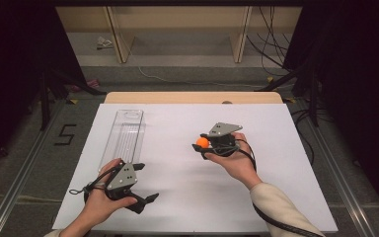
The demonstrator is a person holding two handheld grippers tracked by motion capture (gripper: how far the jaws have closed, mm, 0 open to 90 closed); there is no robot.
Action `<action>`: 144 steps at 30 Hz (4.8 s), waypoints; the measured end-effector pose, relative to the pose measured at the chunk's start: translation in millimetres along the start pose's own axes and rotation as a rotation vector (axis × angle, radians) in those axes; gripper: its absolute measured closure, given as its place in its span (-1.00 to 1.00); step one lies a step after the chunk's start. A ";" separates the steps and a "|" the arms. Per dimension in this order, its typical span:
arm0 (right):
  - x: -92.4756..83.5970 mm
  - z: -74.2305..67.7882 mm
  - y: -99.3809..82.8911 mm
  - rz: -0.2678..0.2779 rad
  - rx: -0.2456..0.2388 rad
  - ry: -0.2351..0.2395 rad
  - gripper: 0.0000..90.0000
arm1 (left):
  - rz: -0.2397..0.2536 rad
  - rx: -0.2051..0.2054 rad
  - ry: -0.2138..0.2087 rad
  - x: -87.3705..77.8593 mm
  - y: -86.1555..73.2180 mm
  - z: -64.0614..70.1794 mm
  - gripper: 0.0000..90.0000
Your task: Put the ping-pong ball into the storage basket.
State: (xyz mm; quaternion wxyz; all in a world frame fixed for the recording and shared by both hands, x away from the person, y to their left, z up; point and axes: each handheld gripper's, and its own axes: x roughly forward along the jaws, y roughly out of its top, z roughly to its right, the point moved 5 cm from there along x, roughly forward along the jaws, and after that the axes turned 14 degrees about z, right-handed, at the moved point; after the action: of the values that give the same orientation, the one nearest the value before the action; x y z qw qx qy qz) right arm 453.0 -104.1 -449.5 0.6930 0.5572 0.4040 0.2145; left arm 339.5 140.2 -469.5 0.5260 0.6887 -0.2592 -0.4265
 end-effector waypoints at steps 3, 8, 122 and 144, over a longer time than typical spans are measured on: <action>1.7 -0.9 1.5 0.003 -0.002 0.003 0.14 | -0.001 0.000 0.000 0.0 -0.1 0.0 -1.00; 3.9 -2.5 3.3 0.004 -0.002 0.009 0.14 | 0.000 0.000 0.000 -0.1 0.0 -0.1 -1.00; 48.7 -29.5 31.3 0.038 -0.014 0.083 0.14 | 0.002 0.003 -0.002 -0.5 0.3 0.4 -1.00; 56.7 -33.9 33.7 0.041 -0.012 0.092 0.14 | 0.002 0.003 -0.003 -0.6 0.4 0.7 -1.00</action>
State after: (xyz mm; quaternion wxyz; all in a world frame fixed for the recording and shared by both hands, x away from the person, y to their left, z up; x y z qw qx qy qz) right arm 464.0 -31.7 -437.7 0.6725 0.5505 0.4229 0.2565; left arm 338.6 140.2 -469.0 0.5251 0.6884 -0.2614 -0.4267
